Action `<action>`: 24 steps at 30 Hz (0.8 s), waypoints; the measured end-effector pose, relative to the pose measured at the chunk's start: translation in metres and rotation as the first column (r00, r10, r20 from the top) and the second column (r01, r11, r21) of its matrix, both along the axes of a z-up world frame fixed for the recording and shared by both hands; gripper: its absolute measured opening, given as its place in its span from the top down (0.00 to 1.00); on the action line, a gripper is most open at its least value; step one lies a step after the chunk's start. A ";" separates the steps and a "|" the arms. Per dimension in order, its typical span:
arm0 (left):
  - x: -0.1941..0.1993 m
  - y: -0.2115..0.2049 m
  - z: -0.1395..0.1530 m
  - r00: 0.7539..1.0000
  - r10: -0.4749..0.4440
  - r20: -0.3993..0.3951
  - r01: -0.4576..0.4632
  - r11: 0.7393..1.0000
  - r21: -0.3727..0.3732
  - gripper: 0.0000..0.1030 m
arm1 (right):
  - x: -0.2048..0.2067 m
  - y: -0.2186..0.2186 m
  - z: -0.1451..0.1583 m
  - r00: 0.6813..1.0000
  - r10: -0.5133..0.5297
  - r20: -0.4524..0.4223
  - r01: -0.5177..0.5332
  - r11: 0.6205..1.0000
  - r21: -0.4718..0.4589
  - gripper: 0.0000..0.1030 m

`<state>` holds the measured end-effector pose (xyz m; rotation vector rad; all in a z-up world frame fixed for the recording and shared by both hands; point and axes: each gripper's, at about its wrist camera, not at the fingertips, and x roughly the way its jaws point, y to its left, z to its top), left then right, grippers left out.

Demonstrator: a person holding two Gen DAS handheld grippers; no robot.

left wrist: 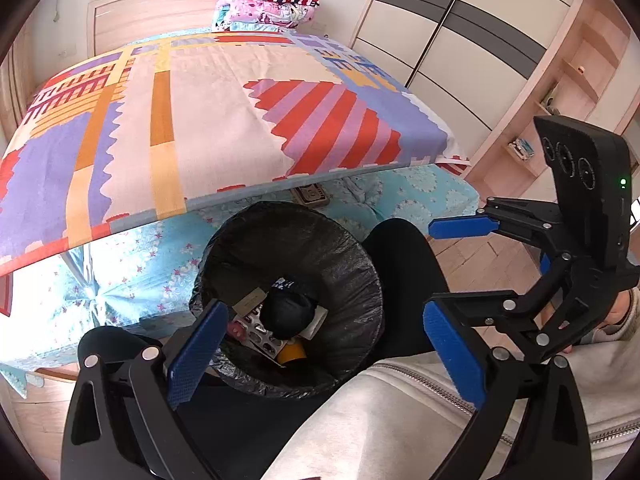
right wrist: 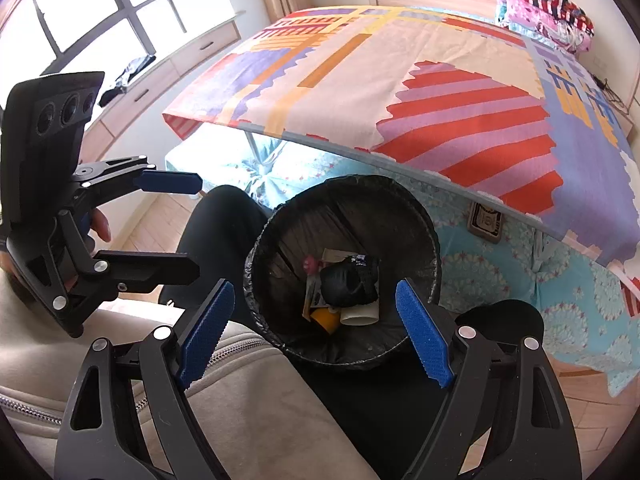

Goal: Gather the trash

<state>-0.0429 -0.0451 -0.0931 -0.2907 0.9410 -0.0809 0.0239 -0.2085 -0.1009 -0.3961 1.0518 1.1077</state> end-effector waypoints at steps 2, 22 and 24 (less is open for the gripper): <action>0.000 0.002 -0.001 1.000 0.006 -0.002 -0.006 1.000 -0.010 0.08 | -0.001 0.000 0.000 1.000 0.001 0.001 -0.001 1.000 0.000 0.20; 0.002 0.005 -0.006 1.000 0.014 -0.002 -0.014 0.999 -0.038 0.08 | -0.002 0.001 0.000 1.000 0.003 -0.001 -0.003 1.000 -0.002 0.20; 0.002 0.003 -0.006 1.000 0.005 0.003 -0.005 0.999 -0.043 0.08 | -0.003 0.001 -0.001 1.000 0.005 -0.002 -0.005 1.000 -0.003 0.20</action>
